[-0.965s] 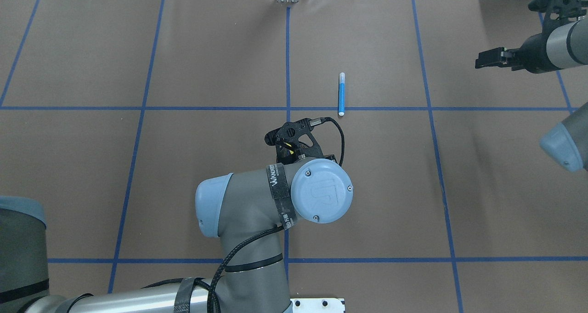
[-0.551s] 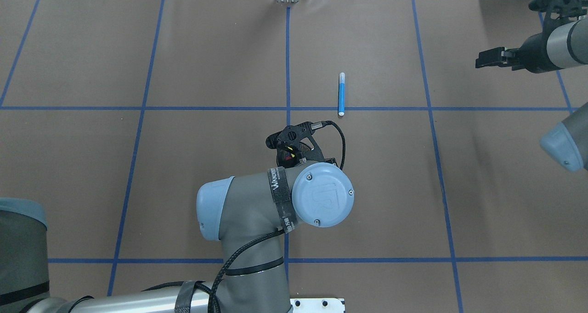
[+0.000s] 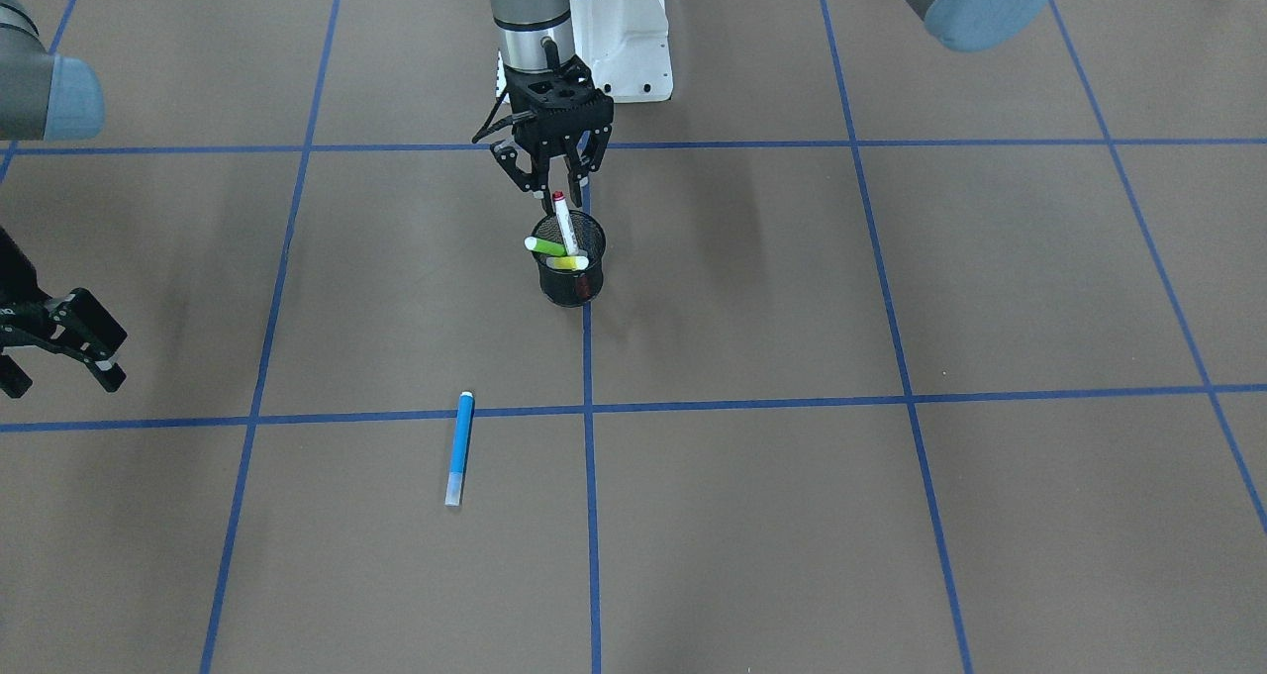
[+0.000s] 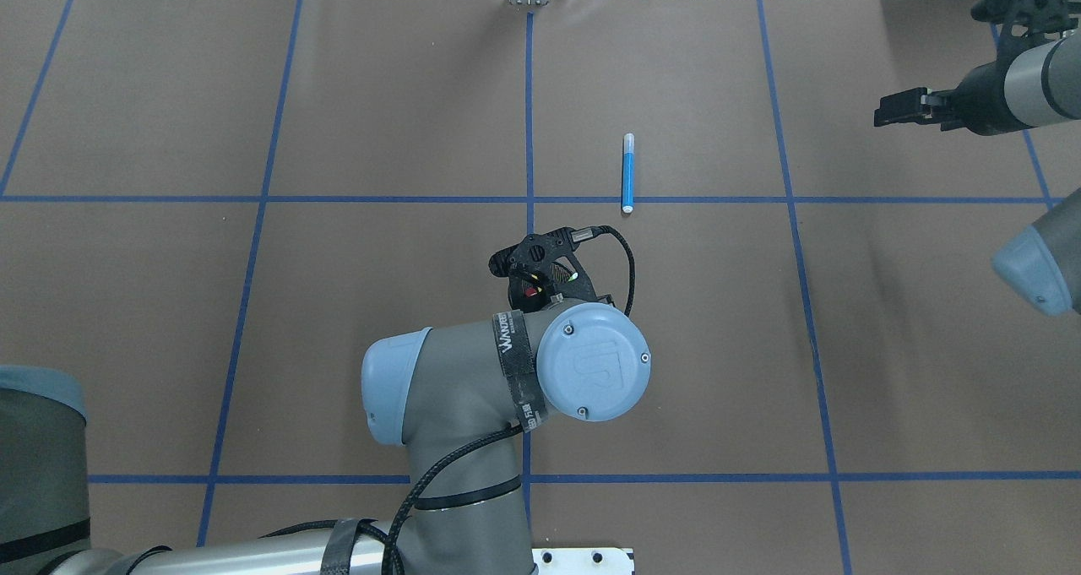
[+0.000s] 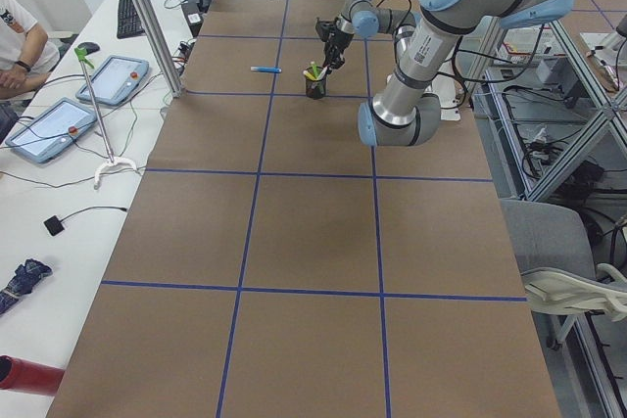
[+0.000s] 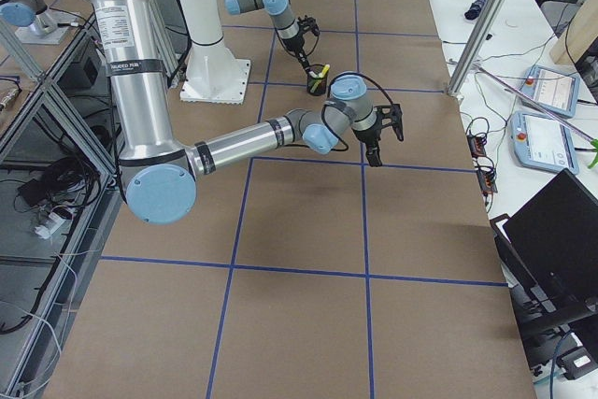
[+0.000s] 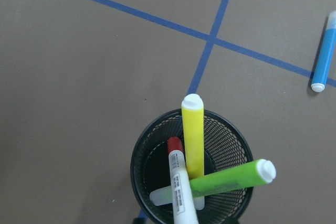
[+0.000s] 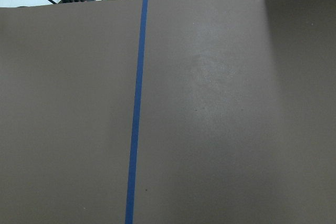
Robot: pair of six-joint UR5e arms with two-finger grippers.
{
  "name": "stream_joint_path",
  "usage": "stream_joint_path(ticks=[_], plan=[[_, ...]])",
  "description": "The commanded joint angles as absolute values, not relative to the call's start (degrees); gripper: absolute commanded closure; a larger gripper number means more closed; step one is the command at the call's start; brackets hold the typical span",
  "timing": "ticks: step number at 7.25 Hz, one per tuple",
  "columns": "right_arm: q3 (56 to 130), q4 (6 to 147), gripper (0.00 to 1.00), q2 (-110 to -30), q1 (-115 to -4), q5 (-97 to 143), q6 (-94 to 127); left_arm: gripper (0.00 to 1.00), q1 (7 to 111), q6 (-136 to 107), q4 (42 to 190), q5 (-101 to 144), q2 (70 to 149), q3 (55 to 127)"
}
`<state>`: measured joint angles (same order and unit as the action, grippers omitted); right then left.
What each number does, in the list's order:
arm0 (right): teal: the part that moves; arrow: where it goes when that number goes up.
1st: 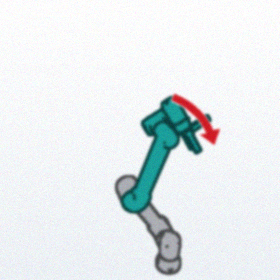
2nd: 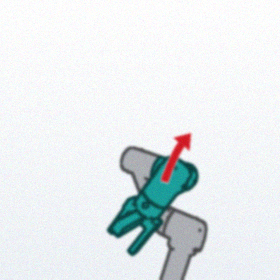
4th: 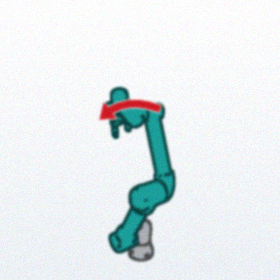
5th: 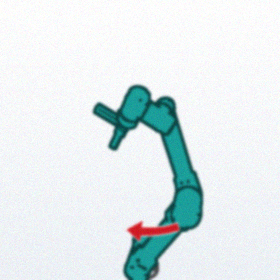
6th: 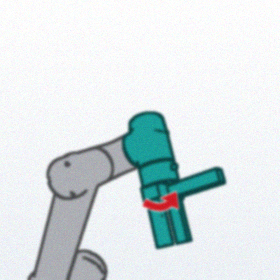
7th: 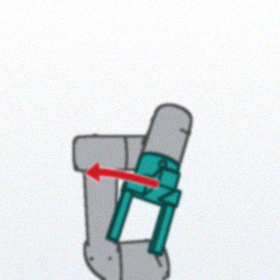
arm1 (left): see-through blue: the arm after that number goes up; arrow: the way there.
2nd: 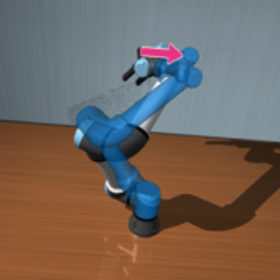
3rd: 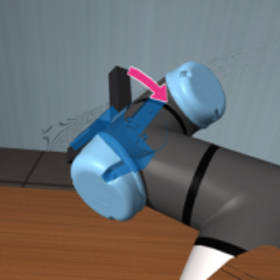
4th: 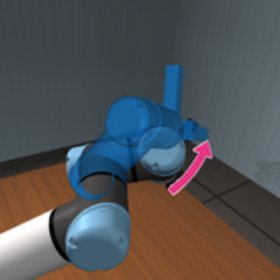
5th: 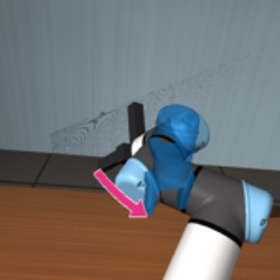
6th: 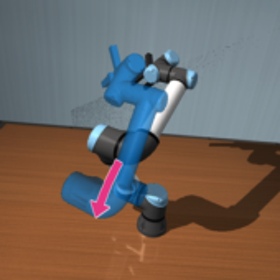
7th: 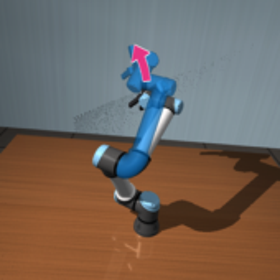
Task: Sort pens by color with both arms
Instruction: 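Grasp the red-capped white marker with the left gripper and lift it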
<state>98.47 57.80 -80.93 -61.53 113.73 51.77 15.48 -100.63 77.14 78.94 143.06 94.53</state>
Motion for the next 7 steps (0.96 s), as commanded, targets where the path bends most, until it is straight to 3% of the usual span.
stream_joint_path(ticks=[1,2,5,7], plan=[[98.4,57.8,0.0,-80.9,-61.5,113.7,51.8,1.0,15.5,-100.6,76.8,79.1,143.1,95.2],[98.4,57.8,0.0,-80.9,-61.5,113.7,51.8,1.0,15.5,-100.6,75.5,79.2,143.1,96.6],[98.3,57.8,0.0,-80.7,-61.4,113.6,51.8,1.0,15.6,-100.6,62.7,81.5,142.6,110.4],[98.3,57.8,0.0,-80.5,-61.4,113.6,51.8,1.0,16.5,-100.3,62.8,81.4,143.4,110.9]])
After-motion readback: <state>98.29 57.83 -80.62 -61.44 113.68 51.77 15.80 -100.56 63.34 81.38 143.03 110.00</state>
